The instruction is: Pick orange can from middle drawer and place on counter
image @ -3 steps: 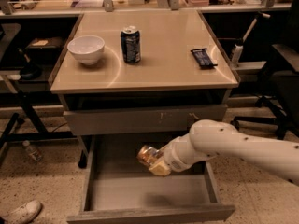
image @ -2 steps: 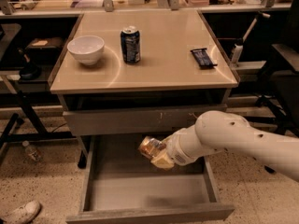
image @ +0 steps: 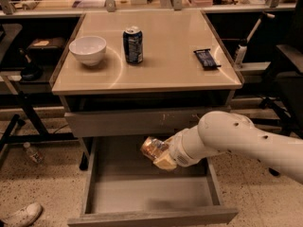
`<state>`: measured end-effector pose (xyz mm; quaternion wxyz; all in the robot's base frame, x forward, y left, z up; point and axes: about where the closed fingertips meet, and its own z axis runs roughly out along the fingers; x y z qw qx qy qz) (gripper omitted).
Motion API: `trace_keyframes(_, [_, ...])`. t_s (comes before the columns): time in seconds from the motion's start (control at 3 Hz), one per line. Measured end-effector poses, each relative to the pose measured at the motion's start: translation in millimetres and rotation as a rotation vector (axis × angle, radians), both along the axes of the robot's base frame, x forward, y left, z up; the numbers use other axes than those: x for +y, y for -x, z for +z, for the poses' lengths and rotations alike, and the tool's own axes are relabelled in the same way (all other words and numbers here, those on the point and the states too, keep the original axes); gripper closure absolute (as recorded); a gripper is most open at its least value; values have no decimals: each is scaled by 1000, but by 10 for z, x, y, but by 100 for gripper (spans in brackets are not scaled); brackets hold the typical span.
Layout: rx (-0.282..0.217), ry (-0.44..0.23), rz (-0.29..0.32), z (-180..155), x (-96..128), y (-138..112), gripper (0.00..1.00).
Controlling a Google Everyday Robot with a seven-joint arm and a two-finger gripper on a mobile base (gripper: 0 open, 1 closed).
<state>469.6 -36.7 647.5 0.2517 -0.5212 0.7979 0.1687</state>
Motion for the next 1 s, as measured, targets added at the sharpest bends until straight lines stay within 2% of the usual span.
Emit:
trace_keyframes(0.33, [-61, 22, -30, 404, -63, -20, 100])
trace_keyframes(1.0, [-211, 95, -97, 1494, -282, -287, 100])
